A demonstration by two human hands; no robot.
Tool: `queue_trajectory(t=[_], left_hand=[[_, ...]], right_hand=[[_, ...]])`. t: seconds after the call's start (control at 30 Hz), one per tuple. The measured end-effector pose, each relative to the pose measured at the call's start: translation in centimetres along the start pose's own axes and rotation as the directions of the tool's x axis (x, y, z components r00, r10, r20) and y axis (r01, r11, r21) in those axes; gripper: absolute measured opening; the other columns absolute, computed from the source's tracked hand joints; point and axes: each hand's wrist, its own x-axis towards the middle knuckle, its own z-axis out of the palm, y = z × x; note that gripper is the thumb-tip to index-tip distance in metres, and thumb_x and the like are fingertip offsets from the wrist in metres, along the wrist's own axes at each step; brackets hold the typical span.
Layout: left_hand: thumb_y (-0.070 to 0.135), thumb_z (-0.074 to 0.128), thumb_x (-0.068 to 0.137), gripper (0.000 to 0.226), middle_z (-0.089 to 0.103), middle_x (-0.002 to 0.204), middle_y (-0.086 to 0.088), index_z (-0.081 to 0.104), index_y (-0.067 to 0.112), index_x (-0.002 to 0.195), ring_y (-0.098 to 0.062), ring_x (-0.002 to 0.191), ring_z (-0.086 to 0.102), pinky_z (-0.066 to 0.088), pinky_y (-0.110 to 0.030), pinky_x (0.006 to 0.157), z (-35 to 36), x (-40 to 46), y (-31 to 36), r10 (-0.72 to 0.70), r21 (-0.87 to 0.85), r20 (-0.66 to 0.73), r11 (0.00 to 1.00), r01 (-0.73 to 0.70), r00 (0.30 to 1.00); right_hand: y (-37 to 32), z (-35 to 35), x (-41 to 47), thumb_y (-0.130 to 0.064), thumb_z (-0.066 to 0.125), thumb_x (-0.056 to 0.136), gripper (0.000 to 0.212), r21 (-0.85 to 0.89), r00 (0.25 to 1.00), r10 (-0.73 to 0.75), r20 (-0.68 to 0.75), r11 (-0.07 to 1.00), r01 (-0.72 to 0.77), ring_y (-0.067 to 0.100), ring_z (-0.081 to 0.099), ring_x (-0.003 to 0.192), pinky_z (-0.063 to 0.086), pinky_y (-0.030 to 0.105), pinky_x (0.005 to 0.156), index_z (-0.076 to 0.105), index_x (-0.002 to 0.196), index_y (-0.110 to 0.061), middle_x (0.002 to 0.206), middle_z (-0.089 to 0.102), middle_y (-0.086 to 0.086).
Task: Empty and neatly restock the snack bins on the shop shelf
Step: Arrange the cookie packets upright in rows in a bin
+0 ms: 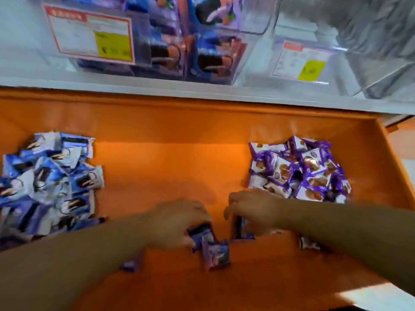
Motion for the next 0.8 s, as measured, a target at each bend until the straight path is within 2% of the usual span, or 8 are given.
queue_trajectory(t=[0.13,0.23,0.33,0.43,0.5,0.63,0.73,0.8], left_hand=[[0.036,0.077,0.092,0.073,0.022,0.165,0.009,0.038,0.039,0.154,-0.025,0.148,0.026,0.032,-0.048,0.119,3.6,4.3,0.2,0.076,0.013,0.140,0.997,-0.078,0.987],[0.021,0.076,0.092,0.078,0.014,0.169,0.010,0.033,0.042,0.154,-0.023,0.154,0.014,0.027,-0.046,0.123,5.3,5.2,-0.4,0.079,0.024,0.116,0.996,-0.083,0.990],[0.021,0.073,0.095,0.072,0.016,0.167,0.011,0.035,0.042,0.152,-0.018,0.153,0.016,0.029,-0.039,0.120,5.6,4.7,-1.2,0.016,-0.063,0.069,0.998,-0.012,0.997],[0.027,0.070,0.095,0.057,0.034,0.151,0.017,0.047,0.040,0.145,-0.008,0.142,0.031,0.034,-0.027,0.111,4.5,2.6,-2.2,-0.097,-0.237,-0.052,0.968,0.082,0.994],[0.032,0.071,0.093,0.049,0.047,0.137,0.018,0.056,0.037,0.139,-0.004,0.131,0.045,0.038,-0.021,0.104,2.8,0.4,-2.7,-0.230,-0.393,-0.121,0.904,0.166,0.966],[0.036,0.078,0.090,0.035,0.067,0.118,0.013,0.062,0.041,0.121,-0.011,0.098,0.069,0.058,-0.041,0.085,-2.5,-4.7,-1.9,-0.462,-0.651,-0.172,0.716,0.251,0.870],[0.029,0.071,0.097,0.026,0.069,0.114,0.006,0.065,0.029,0.123,-0.018,0.093,0.071,0.061,-0.031,0.074,-7.8,-9.1,0.0,-0.526,-0.796,-0.189,0.576,0.184,0.829],[0.018,0.066,0.100,0.018,0.074,0.110,-0.010,0.069,0.017,0.118,-0.022,0.090,0.071,0.062,-0.035,0.078,-11.3,-12.2,2.0,-0.573,-0.915,-0.217,0.401,0.039,0.790]], right_hand=[[1.7,3.9,1.2,-0.043,0.084,0.081,0.077,-0.104,1.000,-0.016,0.003,0.994,0.016,0.029,0.047,0.123,0.049,0.043,0.090,0.041,0.145,-0.038,0.146,0.038,0.007],[2.5,5.6,1.8,-0.037,0.085,0.083,0.091,-0.159,0.999,0.016,0.044,0.987,-0.009,0.034,0.039,0.135,0.043,0.052,0.106,0.028,0.154,-0.039,0.161,0.024,0.013],[2.6,5.4,1.8,-0.031,0.072,0.094,0.073,-0.100,1.000,0.014,0.020,0.995,-0.012,0.031,0.048,0.123,0.046,0.048,0.100,0.031,0.155,-0.035,0.153,0.034,0.012],[2.4,3.4,1.2,-0.039,0.073,0.092,0.065,0.084,0.996,0.083,-0.027,0.993,-0.081,0.025,0.056,0.110,0.054,0.047,0.087,0.037,0.147,-0.038,0.136,0.043,0.002],[2.0,0.7,0.8,-0.048,0.076,0.088,0.055,0.239,0.986,0.127,-0.112,0.966,-0.097,0.017,0.058,0.097,0.059,0.044,0.080,0.044,0.133,-0.044,0.122,0.045,-0.007],[-0.7,-6.8,-0.7,-0.044,0.085,0.082,0.055,0.391,0.950,0.163,-0.268,0.919,-0.047,0.008,0.055,0.095,0.052,0.031,0.082,0.055,0.128,-0.040,0.114,0.052,-0.012],[-4.1,-13.1,-3.0,-0.037,0.090,0.077,0.063,0.417,0.886,0.163,-0.434,0.908,0.037,0.009,0.058,0.098,0.052,0.031,0.085,0.058,0.131,-0.036,0.118,0.060,-0.011],[-6.6,-16.8,-5.2,-0.034,0.093,0.072,0.067,0.472,0.821,0.198,-0.536,0.876,0.097,0.011,0.062,0.093,0.054,0.031,0.079,0.056,0.129,-0.036,0.115,0.063,-0.012]])
